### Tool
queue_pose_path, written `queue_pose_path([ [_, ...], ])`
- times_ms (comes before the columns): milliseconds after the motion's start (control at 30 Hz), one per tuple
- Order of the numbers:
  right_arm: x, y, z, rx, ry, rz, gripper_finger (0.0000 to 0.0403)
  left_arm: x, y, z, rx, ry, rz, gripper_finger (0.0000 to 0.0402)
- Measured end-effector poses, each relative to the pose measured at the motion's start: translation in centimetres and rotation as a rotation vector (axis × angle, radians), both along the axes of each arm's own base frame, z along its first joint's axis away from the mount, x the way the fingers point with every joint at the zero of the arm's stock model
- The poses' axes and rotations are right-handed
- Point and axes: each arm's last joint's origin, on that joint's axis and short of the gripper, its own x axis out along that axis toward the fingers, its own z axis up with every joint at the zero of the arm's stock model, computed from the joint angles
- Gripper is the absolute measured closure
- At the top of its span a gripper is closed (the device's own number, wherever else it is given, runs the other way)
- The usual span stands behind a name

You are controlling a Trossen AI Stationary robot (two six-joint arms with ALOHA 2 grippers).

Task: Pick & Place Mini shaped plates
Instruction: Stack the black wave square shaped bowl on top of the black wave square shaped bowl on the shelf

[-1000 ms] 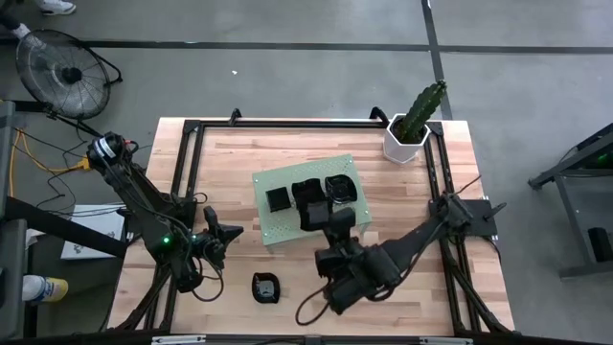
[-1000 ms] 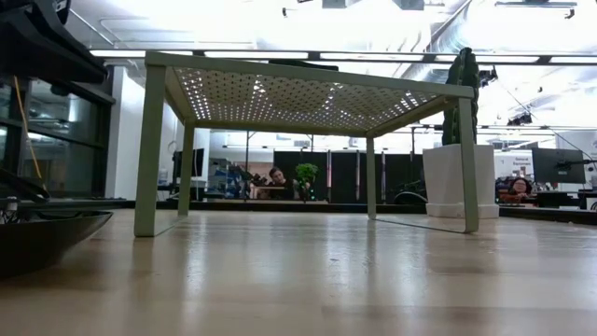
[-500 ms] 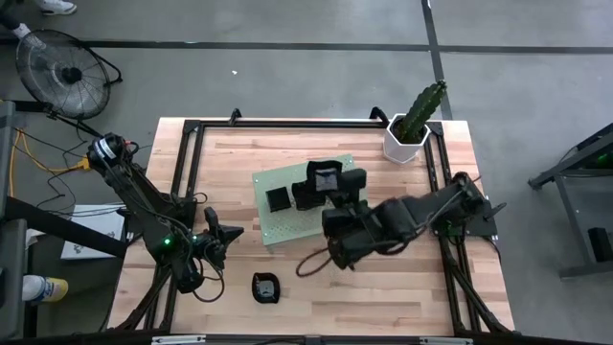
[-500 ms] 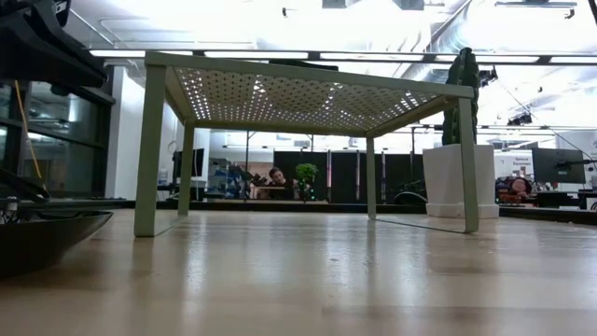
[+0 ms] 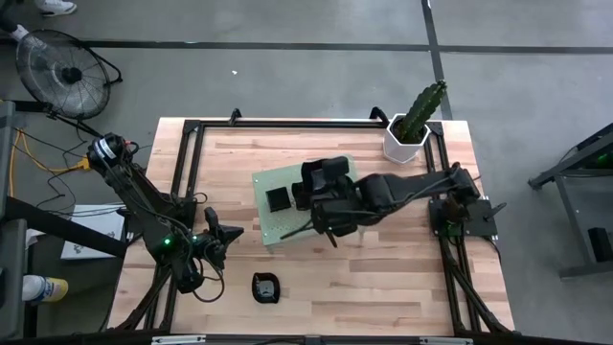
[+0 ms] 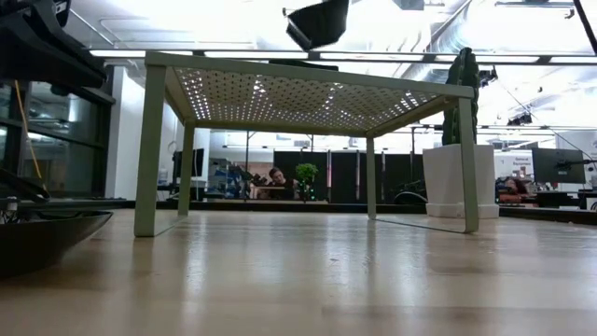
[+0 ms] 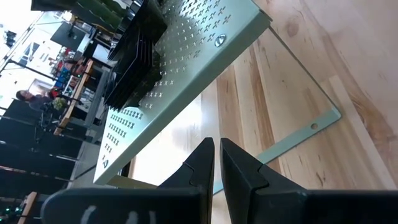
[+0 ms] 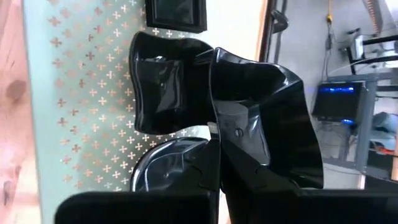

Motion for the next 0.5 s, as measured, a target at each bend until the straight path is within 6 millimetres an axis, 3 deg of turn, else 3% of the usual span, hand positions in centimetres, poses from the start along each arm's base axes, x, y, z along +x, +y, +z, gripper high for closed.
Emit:
queue_pose_path([
  [300,1.5,-0.5,-1.5,0.023,-0.006,0.107,0.0403,0.0,-0.1,-0.1,-0.023,0.022,-0.012,0.0379],
  [500,-0.5,-0.9,-0.5,0.076,-0.117,0.144,0.0403,0.0,-0.2,-0.1,-0.045,0.040,-0.023,0.0379],
])
